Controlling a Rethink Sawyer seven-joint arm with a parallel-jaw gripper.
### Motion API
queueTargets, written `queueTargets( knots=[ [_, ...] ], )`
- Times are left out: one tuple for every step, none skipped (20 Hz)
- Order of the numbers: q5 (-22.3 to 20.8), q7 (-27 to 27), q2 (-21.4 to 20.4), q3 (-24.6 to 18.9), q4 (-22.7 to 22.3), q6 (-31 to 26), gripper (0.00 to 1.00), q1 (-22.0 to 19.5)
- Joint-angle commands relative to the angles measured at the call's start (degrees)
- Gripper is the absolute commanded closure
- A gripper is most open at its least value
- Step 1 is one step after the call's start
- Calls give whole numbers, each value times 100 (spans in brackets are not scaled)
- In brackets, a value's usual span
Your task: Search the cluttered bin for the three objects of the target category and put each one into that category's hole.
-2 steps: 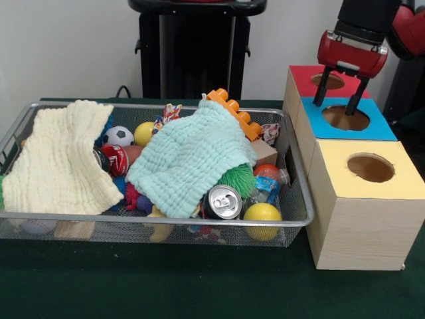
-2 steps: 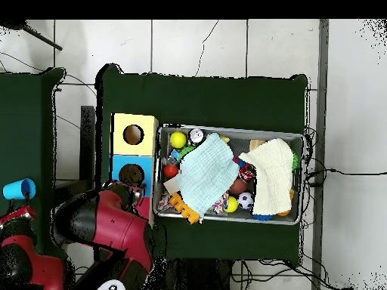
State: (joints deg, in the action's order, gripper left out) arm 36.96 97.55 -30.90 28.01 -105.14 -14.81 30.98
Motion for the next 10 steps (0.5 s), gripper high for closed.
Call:
queueTargets(
  knots=[
    [-209,967,-290,-687,-355,-577,0,-315],
    [-239,933,-331,-669,-362,-605,0,-329],
    [-267,891,-367,-666,-353,-654,0,-357],
    [-297,855,-410,-651,-363,-679,0,-373],
    [-329,794,-468,-668,-406,-668,0,-413],
    [-343,753,-508,-705,-453,-612,0,-454],
    [-354,722,-542,-758,-526,-509,0,-491],
    [-369,687,-563,-808,-570,-440,0,-535],
    [-386,655,-597,-848,-612,-360,0,-589],
    [-409,627,-615,-895,-657,-253,0,-634]
  ],
)
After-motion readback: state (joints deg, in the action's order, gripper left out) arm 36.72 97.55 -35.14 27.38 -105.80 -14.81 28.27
